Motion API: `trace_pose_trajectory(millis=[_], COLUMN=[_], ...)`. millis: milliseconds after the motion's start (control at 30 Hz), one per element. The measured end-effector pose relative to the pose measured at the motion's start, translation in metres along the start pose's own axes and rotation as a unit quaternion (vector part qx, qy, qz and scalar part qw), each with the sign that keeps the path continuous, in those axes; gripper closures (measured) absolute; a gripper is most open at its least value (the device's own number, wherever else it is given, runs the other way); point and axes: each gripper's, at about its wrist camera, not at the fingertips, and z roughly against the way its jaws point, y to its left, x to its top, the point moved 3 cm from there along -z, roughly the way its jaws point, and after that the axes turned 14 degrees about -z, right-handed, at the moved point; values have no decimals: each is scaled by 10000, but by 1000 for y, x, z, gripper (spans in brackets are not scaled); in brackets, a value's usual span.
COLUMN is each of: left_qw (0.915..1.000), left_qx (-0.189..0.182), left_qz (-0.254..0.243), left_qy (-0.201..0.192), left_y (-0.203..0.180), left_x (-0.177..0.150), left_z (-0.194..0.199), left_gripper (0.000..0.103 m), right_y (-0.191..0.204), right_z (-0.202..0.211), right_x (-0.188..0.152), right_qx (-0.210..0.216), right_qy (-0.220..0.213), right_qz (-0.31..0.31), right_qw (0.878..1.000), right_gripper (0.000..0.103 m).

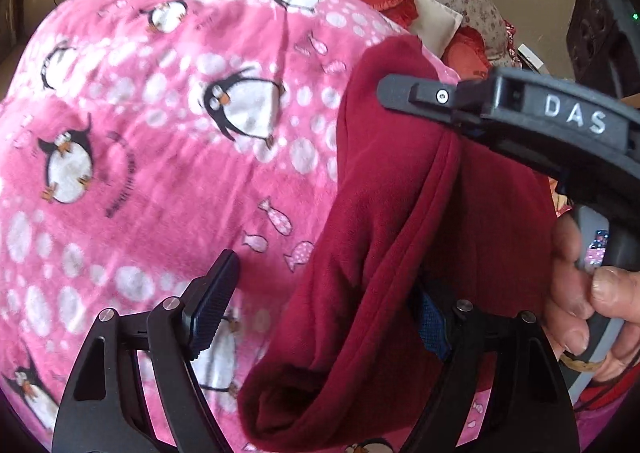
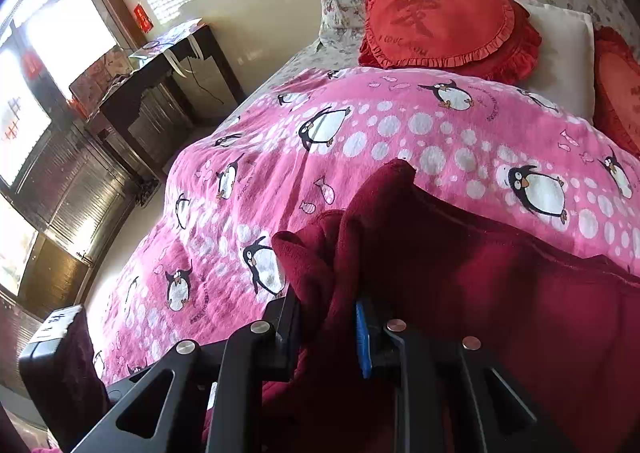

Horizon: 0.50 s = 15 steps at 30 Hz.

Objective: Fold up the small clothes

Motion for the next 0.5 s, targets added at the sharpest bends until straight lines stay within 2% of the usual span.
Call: trace_pose_trajectory(millis=[100, 133, 233, 333, 400, 500], left_qw=[9999, 9999, 9998, 9999, 9999, 9999], left_qx=[68, 43, 37, 26, 40, 103], left_qz=[19, 40, 92, 78, 62, 4], left_qy=[-119, -133, -154, -135, -110, -106], left_y=[-2, -3, -3, -1, -1, -2], left_x=[0, 0, -3, -4, -5, -6], left_z=[0, 0, -1, 0, 0, 0], left_gripper=[25, 30, 31, 31, 31, 30], right_y=[5, 9, 17, 17, 13, 7], right_z=[-4, -6, -16, -23, -27, -33], right_x=[-1, -2, -4, -3, -3, -2], right_qx=[-132, -236, -448, -484, -451, -399], right_qy=[24, 24, 82, 116, 182, 258], right_qz=[149, 273, 521, 498, 384, 291], right_qw=[9998, 9993, 9976, 9975, 9981, 9984], right_gripper=[82, 82, 82, 82, 73, 72])
